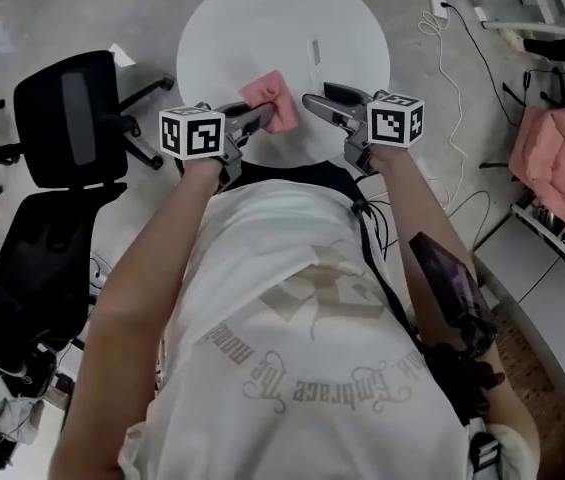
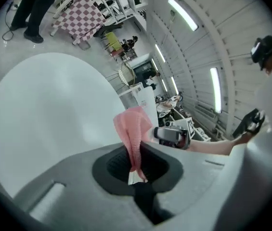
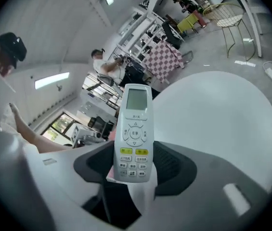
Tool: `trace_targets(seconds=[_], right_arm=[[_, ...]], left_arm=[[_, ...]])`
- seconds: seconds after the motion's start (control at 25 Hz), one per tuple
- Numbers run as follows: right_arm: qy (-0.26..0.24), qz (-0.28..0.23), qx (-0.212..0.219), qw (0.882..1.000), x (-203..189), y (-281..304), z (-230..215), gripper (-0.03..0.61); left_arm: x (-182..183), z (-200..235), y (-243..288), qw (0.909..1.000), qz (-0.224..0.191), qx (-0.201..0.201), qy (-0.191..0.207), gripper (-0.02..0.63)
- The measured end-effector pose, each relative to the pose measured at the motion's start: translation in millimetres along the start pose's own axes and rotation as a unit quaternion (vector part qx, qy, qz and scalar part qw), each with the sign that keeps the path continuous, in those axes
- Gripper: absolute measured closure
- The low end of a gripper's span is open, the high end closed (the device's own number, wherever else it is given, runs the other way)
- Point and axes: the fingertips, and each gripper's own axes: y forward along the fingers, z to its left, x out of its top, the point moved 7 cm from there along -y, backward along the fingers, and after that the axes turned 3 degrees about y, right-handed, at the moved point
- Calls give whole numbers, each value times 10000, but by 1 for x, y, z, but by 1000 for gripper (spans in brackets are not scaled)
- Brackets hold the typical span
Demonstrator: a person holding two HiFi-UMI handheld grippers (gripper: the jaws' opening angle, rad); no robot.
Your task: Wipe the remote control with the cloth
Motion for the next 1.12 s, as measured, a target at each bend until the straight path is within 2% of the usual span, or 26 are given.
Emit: trace_targets(seconds=[0.16, 0.32, 0.48, 0.6, 0.72, 0.84, 1.12], right_arm=[[165, -428, 637, 9969, 7, -20, 26, 321], [203, -675, 817, 9942, 12, -27, 34, 321], [346, -763, 1214, 9891, 16, -35, 37, 321], [256, -643, 1557, 9854, 16, -36, 48, 321], [171, -563, 1722, 9833, 12, -31, 55, 321], [159, -527, 1676, 9843, 10, -32, 53, 321], [-181, 93, 1547, 9878, -14, -40, 50, 321]], left_arm=[[-2, -23, 16, 9965, 0, -838, -47, 595], [1, -43, 20, 9878, 17, -1558, 70, 594], [6, -59, 20, 9801, -131, -1977, 132, 594], [6, -66, 21, 9795, -75, -1999, 240, 595], [8, -66, 23, 9821, -124, -1861, 257, 594], [11, -66, 24, 9849, -239, -1696, 252, 594], [27, -69, 22, 9841, -659, -1623, 280, 594]])
